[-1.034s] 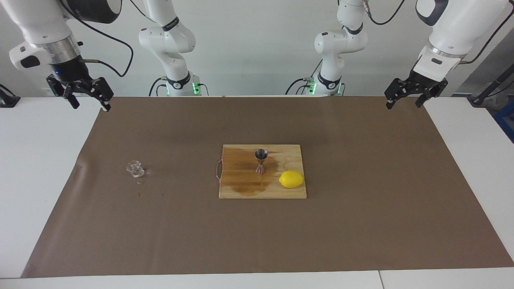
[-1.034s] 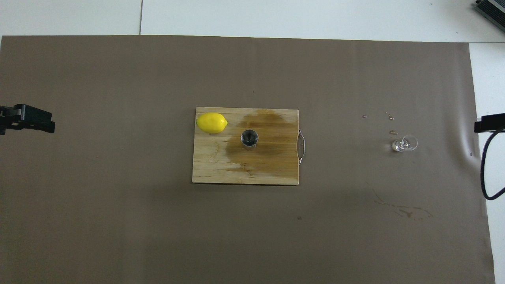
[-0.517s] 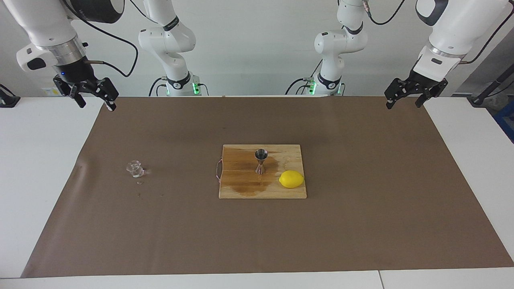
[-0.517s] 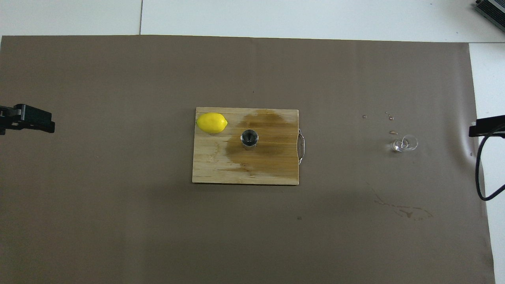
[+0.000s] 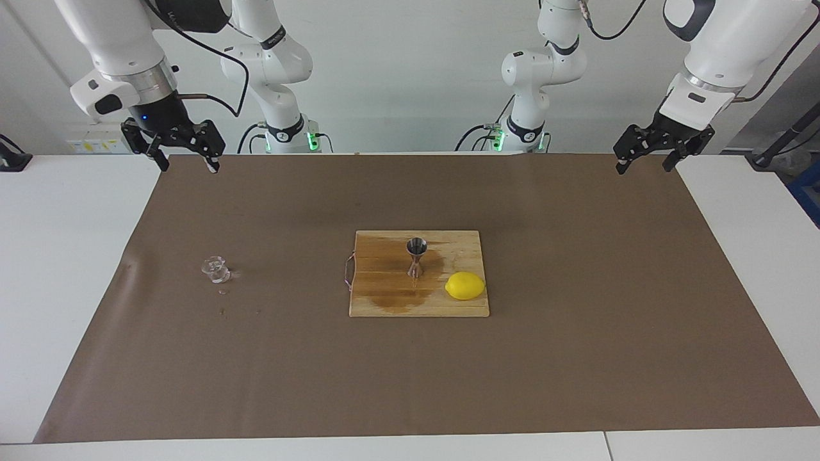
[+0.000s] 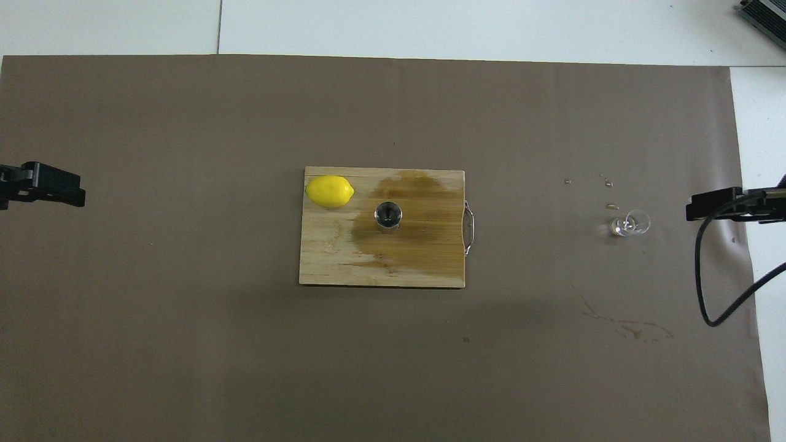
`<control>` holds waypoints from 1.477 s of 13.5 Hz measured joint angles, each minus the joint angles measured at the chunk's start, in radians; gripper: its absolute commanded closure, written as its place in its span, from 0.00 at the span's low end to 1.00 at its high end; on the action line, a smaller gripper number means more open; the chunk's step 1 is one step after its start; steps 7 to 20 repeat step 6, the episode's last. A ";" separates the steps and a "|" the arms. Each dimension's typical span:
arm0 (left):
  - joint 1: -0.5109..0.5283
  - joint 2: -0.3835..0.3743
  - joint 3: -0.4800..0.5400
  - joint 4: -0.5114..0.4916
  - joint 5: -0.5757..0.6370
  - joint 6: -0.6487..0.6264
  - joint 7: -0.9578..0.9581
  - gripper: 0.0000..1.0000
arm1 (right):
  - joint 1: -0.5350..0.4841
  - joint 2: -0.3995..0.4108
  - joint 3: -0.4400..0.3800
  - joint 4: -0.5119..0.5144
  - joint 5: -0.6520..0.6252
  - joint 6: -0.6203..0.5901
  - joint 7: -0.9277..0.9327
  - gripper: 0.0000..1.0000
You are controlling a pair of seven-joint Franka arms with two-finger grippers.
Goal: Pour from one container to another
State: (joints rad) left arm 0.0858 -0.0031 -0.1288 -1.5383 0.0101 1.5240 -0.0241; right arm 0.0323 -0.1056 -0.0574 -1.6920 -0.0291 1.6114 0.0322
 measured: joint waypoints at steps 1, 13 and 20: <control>0.000 0.000 0.000 0.000 0.000 0.000 0.000 0.00 | -0.001 0.006 -0.003 0.032 -0.002 -0.047 0.000 0.00; 0.000 0.000 0.000 0.000 0.000 0.000 0.000 0.00 | -0.003 0.041 -0.006 0.103 -0.002 -0.079 0.000 0.00; 0.000 0.000 0.000 0.000 0.000 0.000 0.000 0.00 | -0.003 0.041 -0.006 0.103 -0.002 -0.079 0.000 0.00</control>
